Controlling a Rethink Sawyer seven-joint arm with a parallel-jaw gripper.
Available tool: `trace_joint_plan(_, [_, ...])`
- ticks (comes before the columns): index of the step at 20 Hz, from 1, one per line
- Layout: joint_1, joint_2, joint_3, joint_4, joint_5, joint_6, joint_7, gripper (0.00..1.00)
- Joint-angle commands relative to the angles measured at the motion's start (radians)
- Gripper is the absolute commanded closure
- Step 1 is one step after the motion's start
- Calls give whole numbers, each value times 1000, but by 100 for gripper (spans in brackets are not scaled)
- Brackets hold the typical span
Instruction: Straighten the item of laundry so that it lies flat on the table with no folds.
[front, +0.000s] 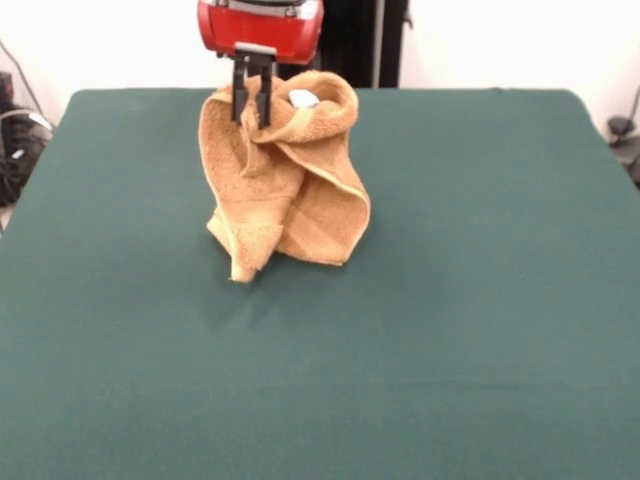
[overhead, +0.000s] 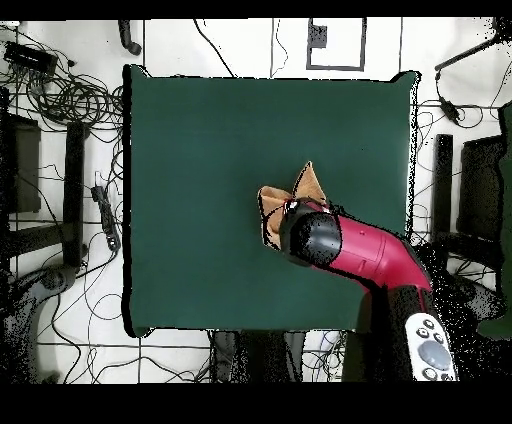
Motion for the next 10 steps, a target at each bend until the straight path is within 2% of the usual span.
trace_joint_plan(1, [-4,19,130,85,-41,56,8,100])
trace_joint_plan(10, [-47,37,178,101,-52,0,16,100])
